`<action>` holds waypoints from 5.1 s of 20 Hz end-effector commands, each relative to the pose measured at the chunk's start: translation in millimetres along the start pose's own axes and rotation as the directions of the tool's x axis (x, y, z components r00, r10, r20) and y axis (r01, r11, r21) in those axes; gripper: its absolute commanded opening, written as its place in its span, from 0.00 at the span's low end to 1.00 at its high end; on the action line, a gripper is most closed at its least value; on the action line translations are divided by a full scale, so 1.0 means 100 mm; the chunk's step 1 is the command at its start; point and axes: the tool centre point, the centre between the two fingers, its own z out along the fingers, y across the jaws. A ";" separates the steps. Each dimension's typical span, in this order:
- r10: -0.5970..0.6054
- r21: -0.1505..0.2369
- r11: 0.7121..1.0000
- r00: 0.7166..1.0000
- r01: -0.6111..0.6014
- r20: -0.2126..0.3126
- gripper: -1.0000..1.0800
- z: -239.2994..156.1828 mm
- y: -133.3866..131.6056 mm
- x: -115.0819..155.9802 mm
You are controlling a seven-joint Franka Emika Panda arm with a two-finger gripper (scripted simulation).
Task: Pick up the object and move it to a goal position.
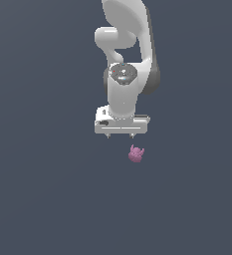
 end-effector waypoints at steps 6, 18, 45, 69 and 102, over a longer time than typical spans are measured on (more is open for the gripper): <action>-0.021 0.002 1.000 1.000 0.021 0.009 0.96 0.02 -0.04 0.00; -0.045 0.006 0.999 0.999 0.045 0.020 0.96 0.06 -0.11 0.00; 0.333 0.008 0.943 0.943 -0.333 -0.022 0.96 0.57 -0.69 0.26; 0.384 0.011 0.923 0.923 -0.384 -0.029 0.96 1.11 -0.77 0.29; 0.384 0.013 0.923 0.923 -0.384 -0.028 0.00 0.35 0.17 0.15</action>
